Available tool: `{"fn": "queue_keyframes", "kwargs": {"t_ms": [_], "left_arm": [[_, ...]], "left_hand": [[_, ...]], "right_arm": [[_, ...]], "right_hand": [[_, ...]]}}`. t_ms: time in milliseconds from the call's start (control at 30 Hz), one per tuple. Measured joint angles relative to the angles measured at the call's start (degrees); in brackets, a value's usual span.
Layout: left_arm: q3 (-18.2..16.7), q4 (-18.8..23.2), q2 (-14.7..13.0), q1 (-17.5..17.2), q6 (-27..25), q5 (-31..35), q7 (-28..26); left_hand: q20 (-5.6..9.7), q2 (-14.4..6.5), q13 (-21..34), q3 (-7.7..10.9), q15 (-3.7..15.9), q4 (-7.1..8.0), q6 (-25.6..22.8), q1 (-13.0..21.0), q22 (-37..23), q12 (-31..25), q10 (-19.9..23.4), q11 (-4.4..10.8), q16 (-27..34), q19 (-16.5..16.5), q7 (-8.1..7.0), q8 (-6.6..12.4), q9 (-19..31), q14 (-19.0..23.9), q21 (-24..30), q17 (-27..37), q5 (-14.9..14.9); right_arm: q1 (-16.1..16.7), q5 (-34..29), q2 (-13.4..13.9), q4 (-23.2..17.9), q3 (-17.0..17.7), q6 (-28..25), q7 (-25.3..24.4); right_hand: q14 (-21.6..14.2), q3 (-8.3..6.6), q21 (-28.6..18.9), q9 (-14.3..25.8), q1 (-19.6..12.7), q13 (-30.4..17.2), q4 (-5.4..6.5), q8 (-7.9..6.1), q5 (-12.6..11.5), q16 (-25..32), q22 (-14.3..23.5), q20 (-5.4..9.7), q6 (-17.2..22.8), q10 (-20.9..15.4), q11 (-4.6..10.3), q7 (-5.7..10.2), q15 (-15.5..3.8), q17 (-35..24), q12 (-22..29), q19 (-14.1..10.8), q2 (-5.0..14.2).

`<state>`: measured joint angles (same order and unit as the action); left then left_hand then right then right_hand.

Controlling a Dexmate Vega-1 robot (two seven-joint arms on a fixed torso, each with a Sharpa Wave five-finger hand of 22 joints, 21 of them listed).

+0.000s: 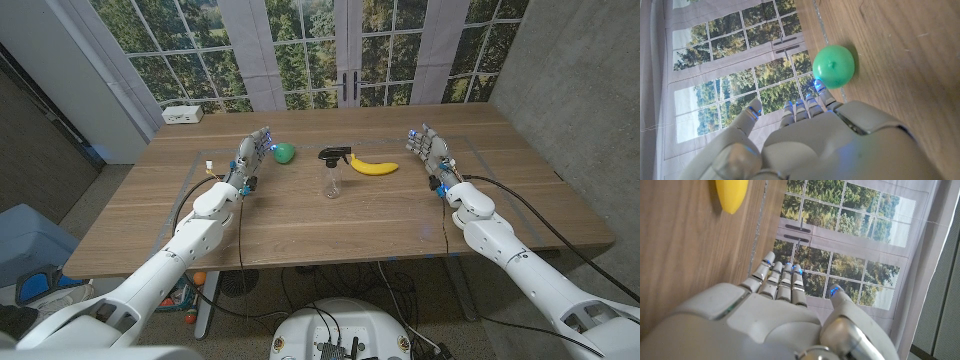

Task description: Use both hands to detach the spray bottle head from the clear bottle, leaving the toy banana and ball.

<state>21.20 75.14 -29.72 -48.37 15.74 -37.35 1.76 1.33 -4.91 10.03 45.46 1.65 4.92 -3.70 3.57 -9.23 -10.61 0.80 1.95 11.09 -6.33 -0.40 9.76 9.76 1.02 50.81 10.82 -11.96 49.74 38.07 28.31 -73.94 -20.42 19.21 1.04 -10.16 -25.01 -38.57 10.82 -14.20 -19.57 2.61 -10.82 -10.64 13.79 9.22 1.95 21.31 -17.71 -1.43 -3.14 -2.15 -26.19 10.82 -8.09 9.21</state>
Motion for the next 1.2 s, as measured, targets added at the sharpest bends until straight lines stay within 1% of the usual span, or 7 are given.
{"fn": "queue_keyframes", "kwargs": {"t_ms": [167, 233, 333, 567, 833, 1167, 1200], "left_arm": [[0.2, 0.2, 0.0, -0.1, -0.2, 0.0, -0.1], [0.2, 0.2, -0.1, -0.1, -0.2, 0.0, -0.1], [0.3, 0.4, -0.2, -0.1, -0.3, 0.4, -0.2], [0.5, 0.5, -0.2, -0.1, -0.5, 0.6, -0.3], [0.9, 0.1, -0.2, 0.3, -0.7, 1.0, -0.1], [1.2, -0.8, -0.2, 1.1, -0.4, 1.7, 0.6], [1.2, -0.9, -0.2, 1.2, -0.3, 1.7, 0.6]], "left_hand": [[0.0, 0.0, 0.0, 0.09, 0.0, 0.05, 0.0, 0.0, 0.0, 0.0, 0.0, 0.0, 0.0, 0.0, 0.0, 0.0, 0.0, 0.0, 0.1, -0.2, 0.0], [0.0, 0.0, 0.0, 0.09, 0.0, 0.05, 0.0, 0.0, 0.0, 0.0, 0.0, 0.0, 0.0, 0.0, 0.0, 0.0, 0.0, 0.0, 0.1, -0.2, 0.0], [0.0, 0.0, 0.0, 0.27, 0.0, -0.13, 0.0, 0.0, 0.0, 0.0, 0.0, 0.0, 0.0, 0.0, 0.0, 0.0, 0.0, 0.0, 0.1, -0.2, 0.0], [-0.13, 0.0, 0.0, 0.27, 0.0, -0.13, 0.0, 0.0, 0.0, 0.0, 0.0, 0.0, 0.0, 0.6, 0.0, 0.21, 0.0, 0.0, 0.1, -0.4, 0.0], [-0.61, 0.0, 0.0, 0.5, 0.0, -0.36, 0.0, 0.0, 0.0, 0.0, 0.0, -0.01, 0.0, 1.0, 0.0, 0.21, 0.0, 0.0, -0.2, -0.4, 0.0], [-0.6, 0.0, 0.0, 0.49, 0.12, -0.35, 0.0, 0.0, 0.0, 0.0, 0.0, -0.01, 0.0, 1.5, 0.0, 0.21, 0.0, 0.1, -0.2, -0.4, 0.0], [-0.6, 0.0, 0.0, 0.49, 0.3, -0.35, 0.0, 0.0, 0.0, 0.0, 0.0, -0.01, 0.0, 1.5, 0.0, 0.21, 0.0, 0.3, -0.2, -0.4, 0.0]], "right_arm": [[1.1, 0.2, -0.7, 0.2, 0.6, 1.8, -0.7], [1.1, 0.1, -0.7, 0.2, 0.6, 2.3, -0.9], [2.0, 0.0, -1.0, 0.3, 0.9, 3.0, -1.3], [2.6, -1.2, -1.2, 0.0, 1.0, 4.5, -2.4], [4.4, -3.9, -1.3, -2.1, 0.5, 6.0, -4.8], [5.9, -7.9, -1.1, -4.4, -0.3, 6.8, -8.3], [6.0, -8.2, -1.1, -4.6, -0.4, 6.8, -8.5]], "right_hand": [[0.0, -0.55, 0.0, 0.0, 0.0, 0.2, -0.55, 0.0, 0.0, 0.0, 0.0, 0.31, 0.0, 0.0, 0.0, 0.0, 0.0, 0.0, 0.2, -0.3, 0.01], [-0.2, -0.55, 0.0, 0.0, -1.4, 0.2, -0.55, 0.0, 0.0, 0.0, 0.0, 0.31, 0.0, -0.2, -0.23, -0.01, 0.22, 0.1, 0.2, -0.3, -0.03], [-0.3, -0.83, 0.2, 0.0, -1.5, 0.3, -1.06, 0.0, 0.0, 0.0, 0.0, 0.1, 0.0, -0.3, -0.31, -0.01, 0.31, 0.2, 0.2, -0.5, -0.14], [-0.8, -0.95, 0.7, 0.0, -1.5, 0.7, -2.56, -0.26, 0.0, 0.3, 0.0, 0.41, 0.3, -0.3, -0.31, -0.33, 0.82, 0.7, 0.4, -0.8, -0.16], [-1.0, -1.32, 1.2, 0.0, -3.5, 1.0, -4.07, -0.26, 0.3, 0.3, 0.0, 0.01, 0.3, -0.6, -0.62, -0.33, 1.05, 1.2, 0.4, -1.2, -0.98], [-1.3, -1.49, 1.8, 0.0, -4.1, 1.5, -6.16, -0.25, 0.3, 0.3, 0.0, -0.41, 0.3, -0.6, -0.62, -0.34, 1.33, 1.9, 0.4, -2.0, -1.52], [-1.3, -1.48, 1.8, 0.0, -4.7, 1.5, -6.26, -0.25, 0.3, 0.3, 0.0, -0.41, 0.2, -0.6, -0.62, -0.36, 1.33, 2.0, 0.4, -2.0, -2.13]]}}
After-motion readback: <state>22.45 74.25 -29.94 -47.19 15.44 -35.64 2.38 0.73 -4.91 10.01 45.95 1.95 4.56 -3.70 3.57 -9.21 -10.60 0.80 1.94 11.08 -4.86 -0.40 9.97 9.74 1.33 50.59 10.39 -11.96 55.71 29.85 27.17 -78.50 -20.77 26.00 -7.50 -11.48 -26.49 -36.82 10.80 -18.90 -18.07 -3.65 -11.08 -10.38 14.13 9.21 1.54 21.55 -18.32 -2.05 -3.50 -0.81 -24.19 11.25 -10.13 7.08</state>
